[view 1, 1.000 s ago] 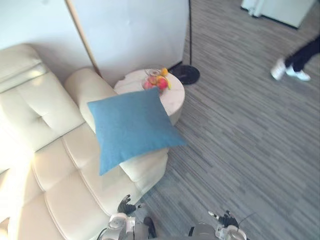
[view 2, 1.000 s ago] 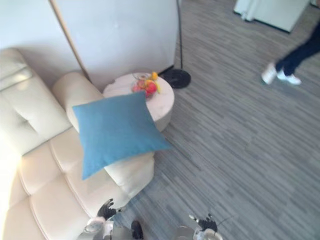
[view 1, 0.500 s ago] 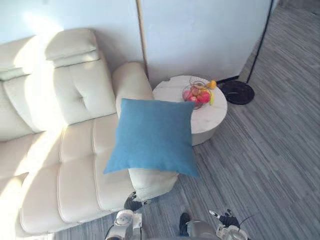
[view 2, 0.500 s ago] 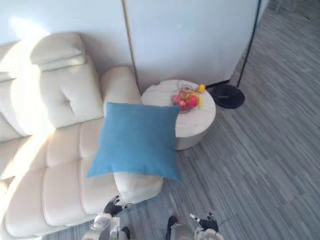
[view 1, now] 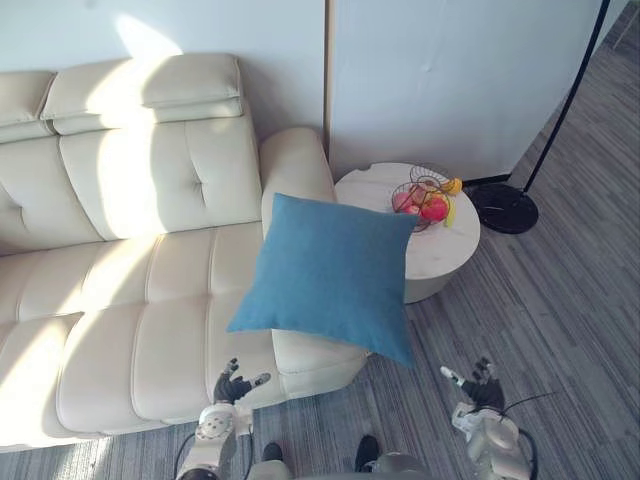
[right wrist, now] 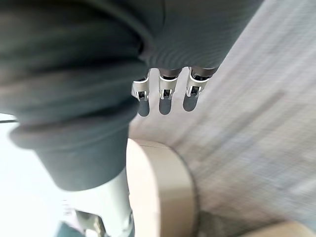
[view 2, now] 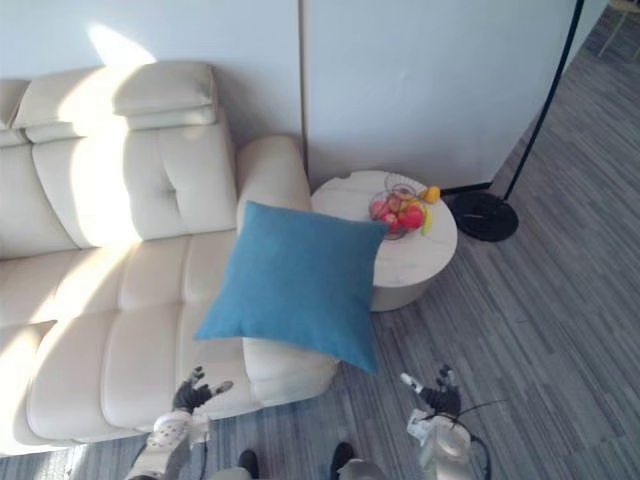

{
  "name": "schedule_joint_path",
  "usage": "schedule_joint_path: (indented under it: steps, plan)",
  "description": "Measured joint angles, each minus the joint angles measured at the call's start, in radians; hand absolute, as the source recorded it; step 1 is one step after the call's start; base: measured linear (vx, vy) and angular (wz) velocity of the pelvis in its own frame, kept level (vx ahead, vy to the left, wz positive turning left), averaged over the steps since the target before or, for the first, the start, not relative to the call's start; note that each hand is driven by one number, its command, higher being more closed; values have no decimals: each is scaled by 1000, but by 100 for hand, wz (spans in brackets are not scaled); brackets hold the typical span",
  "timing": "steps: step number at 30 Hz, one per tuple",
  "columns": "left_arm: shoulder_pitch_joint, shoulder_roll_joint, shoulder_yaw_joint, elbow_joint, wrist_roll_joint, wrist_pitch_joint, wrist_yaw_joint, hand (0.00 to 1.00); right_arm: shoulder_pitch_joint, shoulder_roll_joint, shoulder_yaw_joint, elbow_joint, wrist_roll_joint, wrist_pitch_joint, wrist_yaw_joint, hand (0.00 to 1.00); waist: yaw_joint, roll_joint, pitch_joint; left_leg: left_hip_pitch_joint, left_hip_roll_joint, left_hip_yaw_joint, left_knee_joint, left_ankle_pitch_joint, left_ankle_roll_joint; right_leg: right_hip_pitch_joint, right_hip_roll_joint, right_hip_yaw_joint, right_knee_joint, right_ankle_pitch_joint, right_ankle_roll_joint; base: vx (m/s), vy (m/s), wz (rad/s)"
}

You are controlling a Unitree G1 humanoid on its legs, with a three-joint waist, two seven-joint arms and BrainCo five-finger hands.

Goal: Pick up cushions and gather them together orderly.

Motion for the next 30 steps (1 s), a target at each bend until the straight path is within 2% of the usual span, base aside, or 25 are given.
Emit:
schedule_joint_path:
  steps: [4,6,14,17,20,27,30]
  plan:
    - [3,35,68,-94,-38,-1,11,0,-2,-51,-1,-79,-20,0,1,0,0,7,-13,12,-8,18,-30,10,7,5,1,14,-35,28,6,-31,26,-11]
    - [-3,53,81,-151,-72,-17,27,0,-17,-65,0,-86,-30,0,2,0,0,5,-24,12,-12,19,-33,10,7,12,1,16,-53,38,11,0,9,-2]
    - [-81,66,84,-214,-96,-32,54,0,-118,-70,44,-85,-26,0,1,0,-1,6,-25,-5,-26,16,-52,20,13,-1,0,20,-99,70,15,28,5,-1]
    - [-123,67,45,-214,-95,-36,63,0,-165,-74,78,-73,5,1,1,0,0,5,-23,-39,-31,12,-52,24,17,-32,-2,17,-101,77,11,53,8,2]
    - [-190,68,-1,-206,-95,-37,66,0,-247,-76,119,-31,15,1,-2,0,2,0,-5,-78,-34,13,-43,26,20,-67,-7,20,-100,86,5,12,4,0]
    - [-406,64,-66,-82,-103,-40,83,0,-453,-90,213,54,68,1,-20,0,15,-6,127,-235,-42,28,25,33,31,-206,-22,49,-93,134,-2,-74,8,-7]
    - [-452,65,-66,-45,-116,-42,100,0,-499,-92,218,65,82,1,-34,0,16,-6,160,-291,-41,28,47,36,35,-265,-26,53,-66,135,-3,-68,-6,-2]
